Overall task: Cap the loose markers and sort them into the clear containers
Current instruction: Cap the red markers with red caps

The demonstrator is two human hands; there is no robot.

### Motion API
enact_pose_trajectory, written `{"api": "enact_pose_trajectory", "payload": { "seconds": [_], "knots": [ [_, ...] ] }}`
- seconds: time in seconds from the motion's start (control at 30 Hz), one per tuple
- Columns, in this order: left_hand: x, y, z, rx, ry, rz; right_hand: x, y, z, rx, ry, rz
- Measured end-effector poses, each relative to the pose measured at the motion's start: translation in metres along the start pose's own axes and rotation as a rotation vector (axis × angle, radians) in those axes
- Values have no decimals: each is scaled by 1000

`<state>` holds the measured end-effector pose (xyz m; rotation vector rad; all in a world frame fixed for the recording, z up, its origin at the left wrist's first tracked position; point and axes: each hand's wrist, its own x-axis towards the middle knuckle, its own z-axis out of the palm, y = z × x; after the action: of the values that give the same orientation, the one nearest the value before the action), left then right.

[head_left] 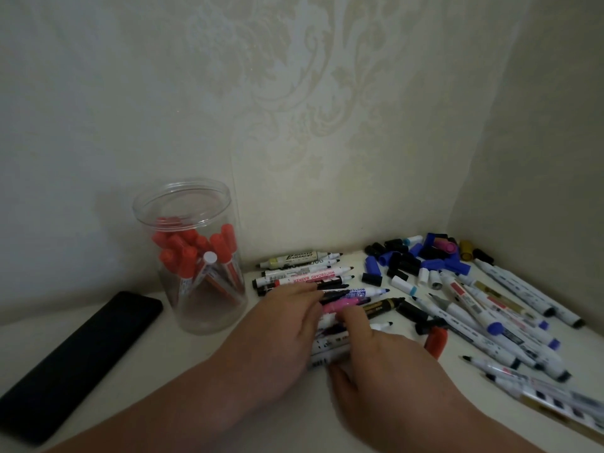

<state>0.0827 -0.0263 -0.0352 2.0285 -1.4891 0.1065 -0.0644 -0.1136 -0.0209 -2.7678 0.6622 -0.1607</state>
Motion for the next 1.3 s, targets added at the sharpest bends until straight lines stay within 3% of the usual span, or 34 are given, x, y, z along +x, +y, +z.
{"api": "enact_pose_trajectory", "payload": {
  "seconds": [0.1,0.2,0.5,0.67,0.83,0.97,1.03,1.13,1.2,1.3],
  "knots": [
    [1,2,2,-39,-12,60,4,-3,-1,-96,-62,7],
    [-1,5,4,-53,-26,65,13,-5,-2,-129,-238,38],
    [0,-7,-21,-186,202,-197,3,-4,-4,-75,-103,-68],
    [-18,-8,-50,24,-25,-195,1,1,-3,-131,-86,-184],
    [-41,-3,-24,-96,-242,-224,9,4,4,-125,-75,-88],
    [-46,1,-6,30,-305,-308,10,4,8,-107,-60,-37],
    [-42,2,-9,-67,-284,-277,9,4,8,-104,-38,-34],
    [-37,-7,-25,-164,-94,-234,6,4,7,-100,-29,-54],
    [-25,-10,-34,-19,-44,-190,5,5,5,-88,-27,-68],
    [7,-4,-38,207,-166,-156,3,4,3,-84,-19,-77]
  ]
}}
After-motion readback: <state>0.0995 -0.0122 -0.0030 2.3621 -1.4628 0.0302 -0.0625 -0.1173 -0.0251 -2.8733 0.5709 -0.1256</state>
